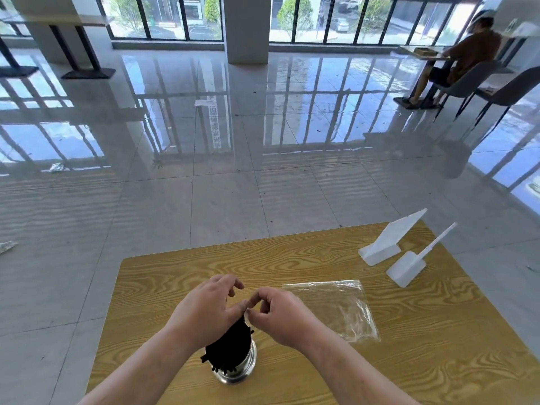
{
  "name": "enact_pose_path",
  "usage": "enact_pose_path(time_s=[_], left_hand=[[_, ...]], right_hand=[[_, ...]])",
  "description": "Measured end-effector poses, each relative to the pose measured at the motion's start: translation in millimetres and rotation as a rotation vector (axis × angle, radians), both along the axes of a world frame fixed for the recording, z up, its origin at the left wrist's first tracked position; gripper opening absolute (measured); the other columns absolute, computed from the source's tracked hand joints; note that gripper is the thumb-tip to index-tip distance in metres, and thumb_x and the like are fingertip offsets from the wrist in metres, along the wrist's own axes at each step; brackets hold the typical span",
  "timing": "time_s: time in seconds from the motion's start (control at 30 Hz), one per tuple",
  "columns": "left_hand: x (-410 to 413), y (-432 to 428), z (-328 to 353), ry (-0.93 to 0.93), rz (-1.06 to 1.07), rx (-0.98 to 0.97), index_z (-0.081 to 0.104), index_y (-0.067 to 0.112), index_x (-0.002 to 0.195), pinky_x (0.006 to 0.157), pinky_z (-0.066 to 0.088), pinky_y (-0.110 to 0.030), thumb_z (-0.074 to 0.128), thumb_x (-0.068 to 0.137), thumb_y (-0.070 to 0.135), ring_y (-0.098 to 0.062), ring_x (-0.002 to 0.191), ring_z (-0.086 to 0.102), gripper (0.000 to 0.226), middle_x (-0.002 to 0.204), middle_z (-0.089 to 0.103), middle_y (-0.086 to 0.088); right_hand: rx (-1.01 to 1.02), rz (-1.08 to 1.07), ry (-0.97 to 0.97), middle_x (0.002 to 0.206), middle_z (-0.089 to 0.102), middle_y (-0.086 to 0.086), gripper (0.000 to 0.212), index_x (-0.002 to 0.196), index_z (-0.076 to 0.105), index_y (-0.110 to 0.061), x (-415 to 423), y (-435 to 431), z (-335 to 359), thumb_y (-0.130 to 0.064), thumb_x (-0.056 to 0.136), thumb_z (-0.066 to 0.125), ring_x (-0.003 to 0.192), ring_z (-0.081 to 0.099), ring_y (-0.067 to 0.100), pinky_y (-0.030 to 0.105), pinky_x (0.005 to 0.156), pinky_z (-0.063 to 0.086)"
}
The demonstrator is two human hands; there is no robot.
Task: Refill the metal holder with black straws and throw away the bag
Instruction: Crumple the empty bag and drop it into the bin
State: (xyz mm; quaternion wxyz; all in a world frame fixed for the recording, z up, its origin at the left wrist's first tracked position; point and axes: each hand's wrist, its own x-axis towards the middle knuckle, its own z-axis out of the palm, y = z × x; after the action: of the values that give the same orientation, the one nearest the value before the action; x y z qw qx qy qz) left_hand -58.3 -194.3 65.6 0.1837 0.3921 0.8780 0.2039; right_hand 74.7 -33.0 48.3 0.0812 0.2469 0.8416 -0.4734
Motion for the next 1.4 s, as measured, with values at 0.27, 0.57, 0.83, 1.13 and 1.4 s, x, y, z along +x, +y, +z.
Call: enact_pose_path(time_s=[0.27, 0.57, 0.83, 1.13, 1.4], left_hand=[[0, 17, -7, 0.02, -0.033, 0.024, 0.051, 0.045, 0.14, 0.112, 0.036, -0.029, 0.055, 0.094, 0.069, -0.004, 0.144, 0.038, 0.053, 0.148, 0.048, 0.024], [9, 53, -15, -0.012, -0.077, -0.015, 0.039, 0.043, 0.155, 0.127, 0.025, -0.037, 0.056, 0.093, 0.073, -0.013, 0.159, 0.021, 0.071, 0.171, 0.03, 0.014], [15, 88, -26, -0.02, -0.107, -0.095, 0.026, 0.041, 0.164, 0.131, 0.016, -0.039, 0.054, 0.085, 0.086, -0.016, 0.163, 0.012, 0.095, 0.178, 0.014, 0.01], [27, 129, -42, -0.015, -0.149, -0.17, 0.019, 0.042, 0.166, 0.132, 0.011, -0.041, 0.054, 0.079, 0.09, -0.018, 0.164, 0.007, 0.106, 0.179, 0.007, 0.008], [40, 163, -61, -0.04, -0.174, -0.254, 0.01, 0.041, 0.168, 0.134, 0.009, -0.044, 0.056, 0.075, 0.093, -0.019, 0.165, 0.002, 0.117, 0.179, 0.0, 0.007]], right_hand=[[0.118, -0.016, 0.052, 0.119, 0.066, -0.018, 0.039, 0.127, 0.067, -0.041, 7, 17, 6, -0.061, 0.093, 0.067, 0.111, 0.062, 0.001, 0.026, 0.091, 0.056], [0.167, -0.049, 0.064, 0.158, 0.05, -0.013, 0.071, 0.156, 0.047, -0.038, 27, 49, -5, -0.068, 0.094, 0.063, 0.148, 0.039, 0.007, 0.029, 0.12, 0.035], [0.209, -0.051, -0.039, 0.178, 0.021, -0.006, 0.1, 0.17, 0.015, -0.038, 46, 80, -23, -0.085, 0.089, 0.052, 0.165, 0.004, 0.016, 0.036, 0.13, 0.009], [0.221, -0.045, -0.176, 0.18, 0.01, -0.003, 0.117, 0.171, 0.003, -0.036, 65, 116, -39, -0.097, 0.081, 0.046, 0.166, -0.004, 0.02, 0.043, 0.133, 0.003], [0.236, -0.034, -0.235, 0.181, 0.008, -0.002, 0.126, 0.171, -0.001, -0.036, 81, 145, -63, -0.103, 0.075, 0.042, 0.166, -0.004, 0.022, 0.048, 0.135, 0.005]])
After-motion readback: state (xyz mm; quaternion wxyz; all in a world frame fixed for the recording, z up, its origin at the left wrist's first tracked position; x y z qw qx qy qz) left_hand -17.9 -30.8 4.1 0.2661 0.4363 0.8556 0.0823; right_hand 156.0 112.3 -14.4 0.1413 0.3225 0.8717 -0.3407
